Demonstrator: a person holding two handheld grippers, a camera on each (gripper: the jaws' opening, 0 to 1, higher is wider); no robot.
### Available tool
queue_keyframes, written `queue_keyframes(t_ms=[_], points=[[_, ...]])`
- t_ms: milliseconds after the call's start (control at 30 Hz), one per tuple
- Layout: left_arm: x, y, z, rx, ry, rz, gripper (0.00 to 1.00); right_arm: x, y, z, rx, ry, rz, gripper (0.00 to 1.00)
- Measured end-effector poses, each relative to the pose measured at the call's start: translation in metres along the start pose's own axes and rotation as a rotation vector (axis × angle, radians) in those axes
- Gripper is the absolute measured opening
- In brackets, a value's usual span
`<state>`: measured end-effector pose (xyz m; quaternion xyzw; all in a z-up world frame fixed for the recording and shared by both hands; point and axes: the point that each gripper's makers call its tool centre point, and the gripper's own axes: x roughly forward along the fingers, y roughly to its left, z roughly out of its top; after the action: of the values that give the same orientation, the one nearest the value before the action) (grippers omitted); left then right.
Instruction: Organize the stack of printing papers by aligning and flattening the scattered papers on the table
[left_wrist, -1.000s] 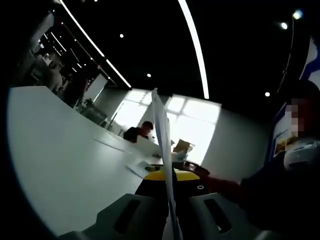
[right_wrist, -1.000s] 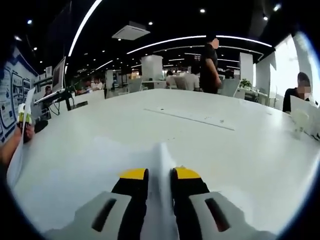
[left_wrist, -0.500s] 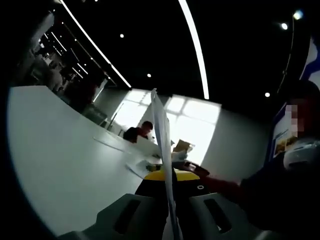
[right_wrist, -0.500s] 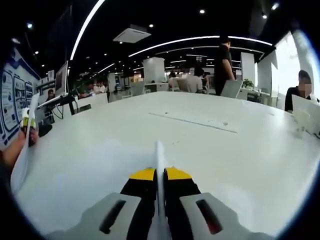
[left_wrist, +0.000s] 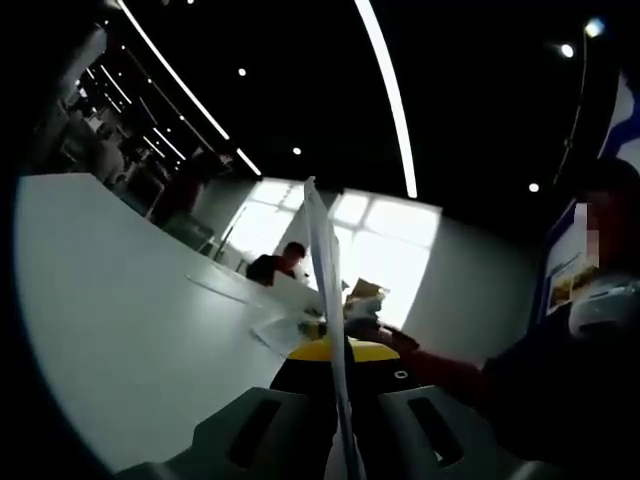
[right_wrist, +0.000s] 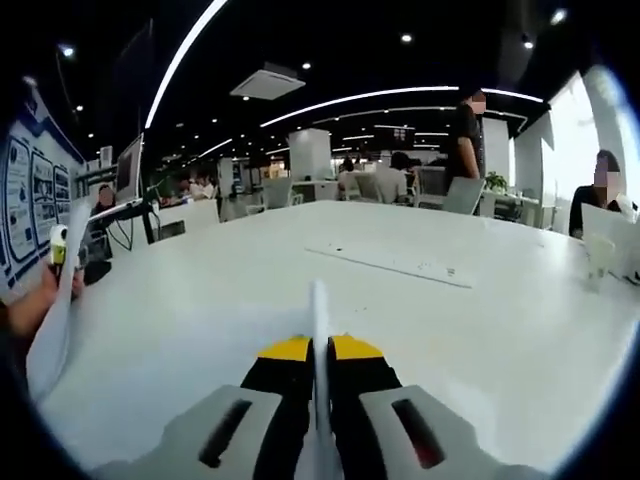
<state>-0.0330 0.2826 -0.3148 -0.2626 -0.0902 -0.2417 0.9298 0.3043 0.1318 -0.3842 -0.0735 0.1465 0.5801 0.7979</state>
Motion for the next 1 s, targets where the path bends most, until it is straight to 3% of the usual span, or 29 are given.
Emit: queue_keyframes(t_ms=[500,1000], points=[[-0.001,0.002,0.002,0.005,0.001,-0.001,0.06,-0.018,0.002,0.015,0.023,-0.065,0.007,0.02],[-0.002,0.007,0.004,0.008,0.002,0.0,0.06,-0.043,0.023,0.033,0.036,-0.133,0.037,0.02]])
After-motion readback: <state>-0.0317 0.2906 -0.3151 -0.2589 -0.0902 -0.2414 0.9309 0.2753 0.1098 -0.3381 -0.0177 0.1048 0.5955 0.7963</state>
